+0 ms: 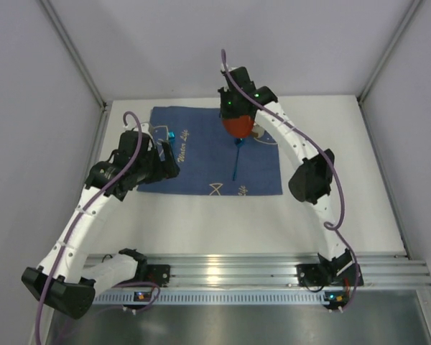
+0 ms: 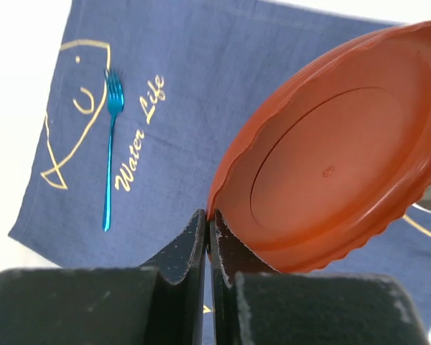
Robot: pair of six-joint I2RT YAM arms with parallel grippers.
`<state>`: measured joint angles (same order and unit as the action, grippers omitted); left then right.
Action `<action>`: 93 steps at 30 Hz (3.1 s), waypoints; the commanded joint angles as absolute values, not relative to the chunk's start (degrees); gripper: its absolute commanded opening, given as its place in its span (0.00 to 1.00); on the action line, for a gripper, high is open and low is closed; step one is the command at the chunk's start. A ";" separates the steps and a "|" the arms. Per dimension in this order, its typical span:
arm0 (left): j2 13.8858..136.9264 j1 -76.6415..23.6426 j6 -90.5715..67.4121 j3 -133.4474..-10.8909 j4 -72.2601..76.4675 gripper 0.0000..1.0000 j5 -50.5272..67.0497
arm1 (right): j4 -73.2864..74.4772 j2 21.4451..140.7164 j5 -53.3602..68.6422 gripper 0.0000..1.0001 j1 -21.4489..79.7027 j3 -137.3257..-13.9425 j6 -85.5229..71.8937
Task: Set the dinner table for one person
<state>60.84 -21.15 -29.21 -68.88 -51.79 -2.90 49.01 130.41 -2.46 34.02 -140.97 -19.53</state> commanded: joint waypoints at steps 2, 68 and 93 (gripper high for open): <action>60.20 -20.92 -30.68 -69.78 -55.54 0.91 -6.41 | 43.86 132.71 5.44 0.00 35.15 -143.43 -21.35; 54.10 -15.40 -3.77 -17.22 29.86 0.85 -21.10 | -1.49 41.66 -41.39 1.00 42.71 -24.35 -22.06; 89.74 -0.53 -3.34 -18.11 62.31 0.99 -3.78 | -47.11 55.88 -10.22 1.00 8.89 -9.42 3.87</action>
